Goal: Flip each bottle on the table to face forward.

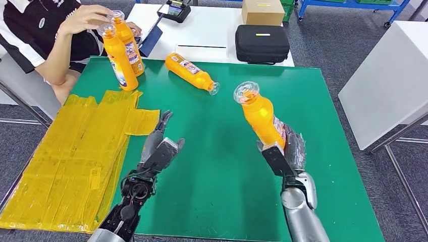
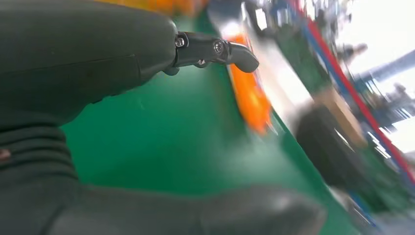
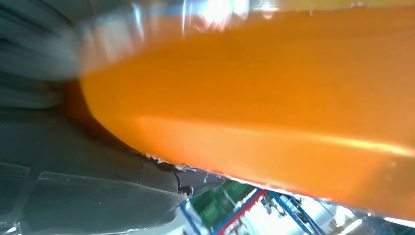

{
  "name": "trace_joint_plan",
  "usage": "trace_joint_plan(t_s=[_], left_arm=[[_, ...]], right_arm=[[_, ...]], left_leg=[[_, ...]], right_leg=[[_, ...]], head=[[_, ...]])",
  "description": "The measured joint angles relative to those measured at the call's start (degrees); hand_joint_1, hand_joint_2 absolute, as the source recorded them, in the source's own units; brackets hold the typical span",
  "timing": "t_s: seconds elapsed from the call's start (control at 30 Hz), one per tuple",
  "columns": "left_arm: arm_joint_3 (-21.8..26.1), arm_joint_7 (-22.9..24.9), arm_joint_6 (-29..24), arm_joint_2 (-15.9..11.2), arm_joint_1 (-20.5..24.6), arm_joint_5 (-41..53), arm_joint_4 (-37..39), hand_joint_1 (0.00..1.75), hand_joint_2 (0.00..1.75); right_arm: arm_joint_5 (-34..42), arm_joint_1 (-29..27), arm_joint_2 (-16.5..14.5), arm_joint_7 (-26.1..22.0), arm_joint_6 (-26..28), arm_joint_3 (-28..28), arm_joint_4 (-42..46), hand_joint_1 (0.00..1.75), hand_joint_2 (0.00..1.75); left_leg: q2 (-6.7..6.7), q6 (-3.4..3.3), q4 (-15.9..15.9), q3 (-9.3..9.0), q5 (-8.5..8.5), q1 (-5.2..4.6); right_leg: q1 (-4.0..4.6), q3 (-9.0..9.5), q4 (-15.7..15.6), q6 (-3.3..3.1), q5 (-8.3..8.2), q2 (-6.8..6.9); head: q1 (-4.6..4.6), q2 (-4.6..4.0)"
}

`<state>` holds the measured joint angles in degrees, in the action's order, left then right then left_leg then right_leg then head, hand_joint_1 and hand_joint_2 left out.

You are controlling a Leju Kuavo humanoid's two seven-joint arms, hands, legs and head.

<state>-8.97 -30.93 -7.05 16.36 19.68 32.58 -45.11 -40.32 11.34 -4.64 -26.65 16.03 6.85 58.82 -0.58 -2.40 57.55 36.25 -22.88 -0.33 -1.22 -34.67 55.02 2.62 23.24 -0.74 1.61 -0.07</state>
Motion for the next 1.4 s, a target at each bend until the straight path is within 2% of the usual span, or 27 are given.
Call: trace_joint_plan(t_s=[0.17, 0.27, 0.6, 1.03, 1.4], left_arm=[[0.0, 0.2, 14.4, 0.1, -0.3, -16.6, -3.9, 0.00, 1.75], [-0.5, 0.3, 18.2, 0.1, -0.3, -21.5, -5.1, 0.00, 1.75], [-3.1, 0.9, 19.9, 0.1, -0.3, -24.4, -7.0, 0.00, 1.75], [-5.7, 2.1, 19.2, -0.1, 0.2, -28.6, -8.2, 0.00, 1.75], [-5.6, 2.0, 20.8, -0.8, 0.5, -31.7, -8.0, 0.00, 1.75]], right_arm=[[3.9, 3.8, -3.7, -2.2, 0.3, -3.6, -4.9, 1.75, 1.75], [5.4, 6.1, -5.3, -3.2, 0.2, -5.7, -8.2, 1.75, 1.75], [6.0, 9.8, -8.3, -3.4, -1.1, -10.0, -15.3, 1.75, 1.75], [1.2, 13.4, -13.6, -2.3, -2.5, -17.4, -25.0, 1.75, 1.75], [1.4, 14.9, -14.6, -0.4, -1.3, -22.2, -27.8, 1.75, 1.75]], left_leg=[[-0.01, 0.03, 0.0, 0.01, 0.03, 0.04], [-0.01, 0.06, 0.0, 0.01, 0.04, 0.05], [-0.05, 0.06, 0.0, 0.08, 0.04, 0.02], [-0.02, 0.08, 0.0, 0.11, 0.06, 0.07], [-0.02, 0.08, 0.0, 0.11, 0.06, 0.05]], right_leg=[[0.03, -0.04, 0.0, -0.01, 0.00, 0.01], [0.02, -0.05, 0.0, -0.01, 0.00, 0.01], [0.00, -0.09, 0.0, -0.01, 0.00, 0.03], [0.03, -0.18, 0.1, -0.02, 0.00, 0.01], [0.01, -0.20, 0.1, -0.02, 0.00, 0.01]], head=[[0.00, 0.00], [0.01, 0.00], [-0.01, 0.00], [0.00, 0.00], [-0.01, 0.00]])
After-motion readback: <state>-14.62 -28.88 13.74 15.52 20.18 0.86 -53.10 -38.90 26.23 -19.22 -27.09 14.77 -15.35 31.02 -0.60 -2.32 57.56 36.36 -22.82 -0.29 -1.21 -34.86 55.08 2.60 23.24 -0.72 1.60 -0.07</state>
